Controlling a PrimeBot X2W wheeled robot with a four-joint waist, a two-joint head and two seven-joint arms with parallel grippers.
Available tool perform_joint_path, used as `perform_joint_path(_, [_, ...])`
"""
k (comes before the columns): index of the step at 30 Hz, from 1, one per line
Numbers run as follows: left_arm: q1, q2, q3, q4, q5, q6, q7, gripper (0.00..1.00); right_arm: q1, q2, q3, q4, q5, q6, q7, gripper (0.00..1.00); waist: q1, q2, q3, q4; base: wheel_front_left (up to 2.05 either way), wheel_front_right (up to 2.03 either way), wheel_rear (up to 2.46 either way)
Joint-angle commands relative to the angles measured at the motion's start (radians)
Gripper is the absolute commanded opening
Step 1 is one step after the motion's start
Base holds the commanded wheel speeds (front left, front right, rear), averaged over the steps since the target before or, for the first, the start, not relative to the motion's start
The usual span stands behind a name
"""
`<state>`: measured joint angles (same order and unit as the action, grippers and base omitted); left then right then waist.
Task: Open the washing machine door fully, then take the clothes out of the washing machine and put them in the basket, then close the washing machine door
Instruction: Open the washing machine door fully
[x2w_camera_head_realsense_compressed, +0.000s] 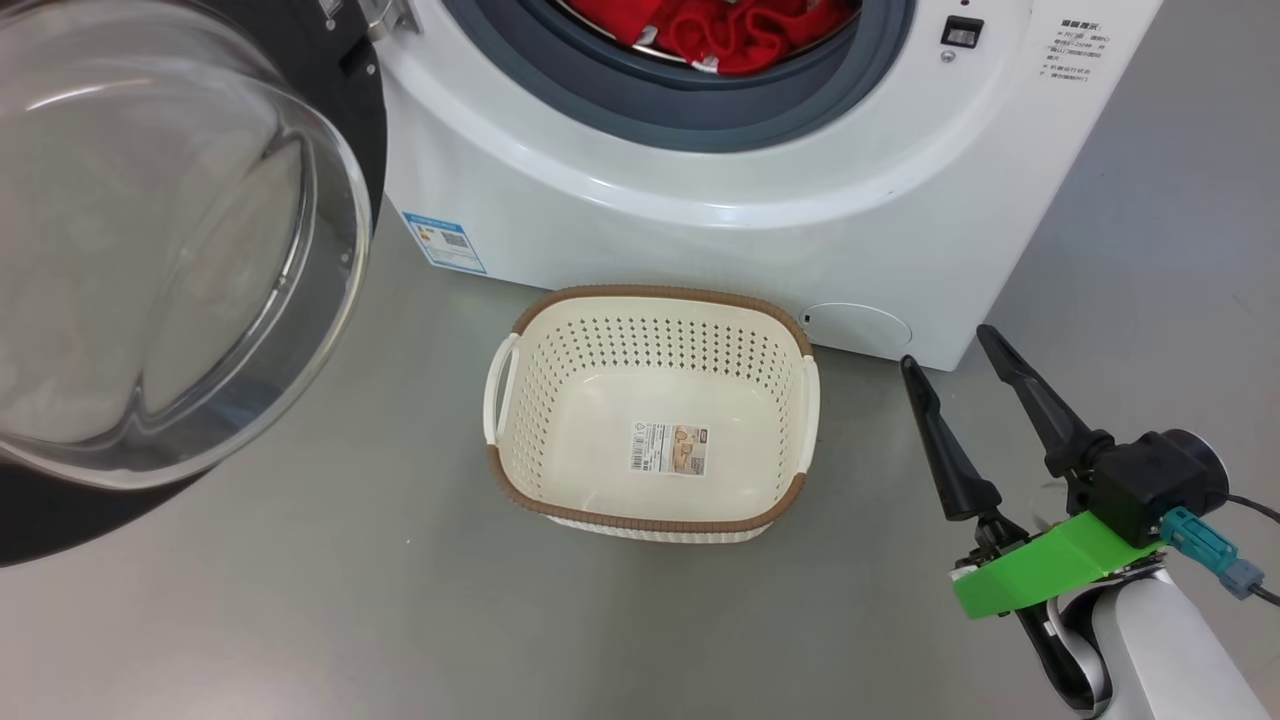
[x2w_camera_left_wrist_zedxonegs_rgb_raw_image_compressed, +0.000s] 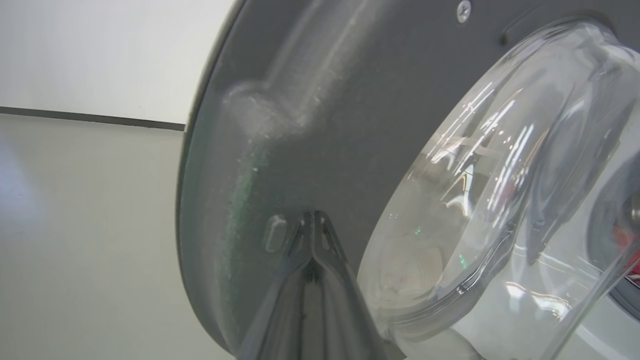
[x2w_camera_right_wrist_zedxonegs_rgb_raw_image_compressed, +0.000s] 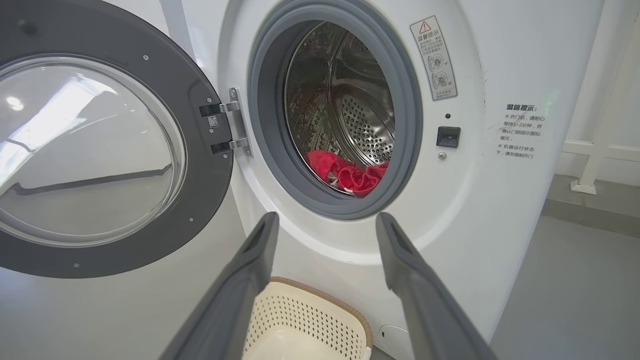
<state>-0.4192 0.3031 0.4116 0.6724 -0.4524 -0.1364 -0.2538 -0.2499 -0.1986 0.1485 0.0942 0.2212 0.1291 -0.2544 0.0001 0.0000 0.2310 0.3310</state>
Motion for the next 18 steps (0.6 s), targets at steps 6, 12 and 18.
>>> perform_joint_path(6, [-0.053,0.088,0.043,0.015,0.000,0.006,-0.008,0.00,-0.025,-0.004,0.029,-0.016,-0.014,0.002,-0.007,1.00,-0.0001,0.0000,0.001,-0.006,0.00,0.00,0.00])
perform_joint_path(12, [-0.064,0.097,0.043,0.040,0.000,0.006,-0.008,0.00,-0.028,-0.008,0.033,-0.011,-0.011,0.002,-0.007,1.00,-0.0001,0.0000,-0.007,-0.010,0.00,0.00,0.00])
perform_joint_path(18, [-0.040,0.090,0.021,0.039,-0.004,0.006,-0.008,0.00,-0.015,-0.007,0.031,-0.002,-0.003,0.002,-0.007,1.00,-0.0001,0.0000,-0.031,-0.006,0.00,0.00,0.00])
